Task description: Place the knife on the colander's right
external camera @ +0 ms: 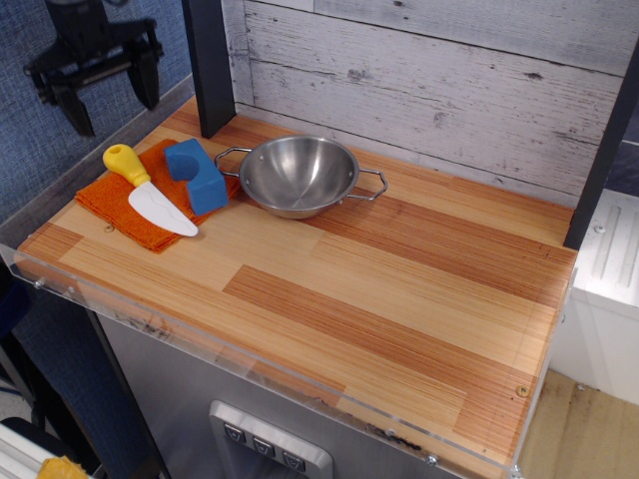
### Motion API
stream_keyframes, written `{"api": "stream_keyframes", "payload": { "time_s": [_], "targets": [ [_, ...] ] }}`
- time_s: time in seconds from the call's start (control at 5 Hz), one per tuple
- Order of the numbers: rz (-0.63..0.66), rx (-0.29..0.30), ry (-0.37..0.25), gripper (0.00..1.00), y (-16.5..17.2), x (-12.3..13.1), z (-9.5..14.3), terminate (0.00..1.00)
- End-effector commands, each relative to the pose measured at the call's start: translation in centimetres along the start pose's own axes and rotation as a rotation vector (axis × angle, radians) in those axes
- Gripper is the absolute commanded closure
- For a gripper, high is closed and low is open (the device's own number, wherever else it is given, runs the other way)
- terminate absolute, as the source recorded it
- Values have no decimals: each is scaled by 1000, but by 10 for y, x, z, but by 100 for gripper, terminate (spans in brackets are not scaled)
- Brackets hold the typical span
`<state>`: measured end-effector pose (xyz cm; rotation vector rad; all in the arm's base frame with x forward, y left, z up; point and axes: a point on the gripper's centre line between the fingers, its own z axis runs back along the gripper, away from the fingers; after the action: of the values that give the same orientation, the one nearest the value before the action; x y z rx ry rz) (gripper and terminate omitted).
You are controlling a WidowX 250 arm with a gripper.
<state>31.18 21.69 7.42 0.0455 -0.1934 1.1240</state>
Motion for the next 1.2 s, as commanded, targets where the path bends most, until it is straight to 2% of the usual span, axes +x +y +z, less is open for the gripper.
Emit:
{"api": "stream_keyframes", "payload": {
  "time_s": [0.0, 0.6, 0.8, 1.0],
  "targets": [
    [-47, 48, -9, 0, 19, -3, -8, 0],
    [-29, 87, 24, 0, 24, 2, -33, 0],
    [-19, 82, 29, 0, 22, 3, -36, 0],
    [-15, 75, 4, 100, 23, 4, -34, 0]
  ]
}}
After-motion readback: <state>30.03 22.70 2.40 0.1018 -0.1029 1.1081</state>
